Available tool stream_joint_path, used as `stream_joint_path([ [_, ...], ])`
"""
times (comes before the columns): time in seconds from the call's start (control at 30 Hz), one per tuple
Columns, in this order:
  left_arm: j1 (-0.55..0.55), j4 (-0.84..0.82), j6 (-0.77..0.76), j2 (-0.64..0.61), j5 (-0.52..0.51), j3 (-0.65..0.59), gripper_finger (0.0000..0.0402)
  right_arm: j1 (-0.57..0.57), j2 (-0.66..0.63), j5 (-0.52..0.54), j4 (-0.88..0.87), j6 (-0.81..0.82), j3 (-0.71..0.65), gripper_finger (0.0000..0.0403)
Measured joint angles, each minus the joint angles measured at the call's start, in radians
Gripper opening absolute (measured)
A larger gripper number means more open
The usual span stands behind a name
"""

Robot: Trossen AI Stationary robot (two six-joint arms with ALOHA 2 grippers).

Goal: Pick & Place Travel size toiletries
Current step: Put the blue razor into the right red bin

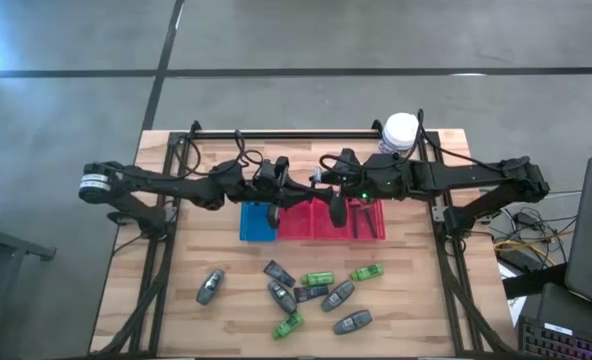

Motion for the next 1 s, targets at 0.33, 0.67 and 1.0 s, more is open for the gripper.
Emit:
stream_joint_path([
  [0.33,0.001,-0.016,0.0,0.0,-0.006,0.0,0.0031,0.0,0.0,0.016,-0.045,0.007,0.0,0.0034],
  [0.67,0.001,-0.108,-0.099,-0.002,-0.032,-0.001,0.0108,-0.027,-0.002,0.149,-0.178,0.069,0.0,0.0029],
  [1.0,-0.001,-0.451,-0.128,-0.06,-0.026,0.0,0.0185,-0.159,-0.015,0.038,-0.767,0.475,-0.035,0.0029],
])
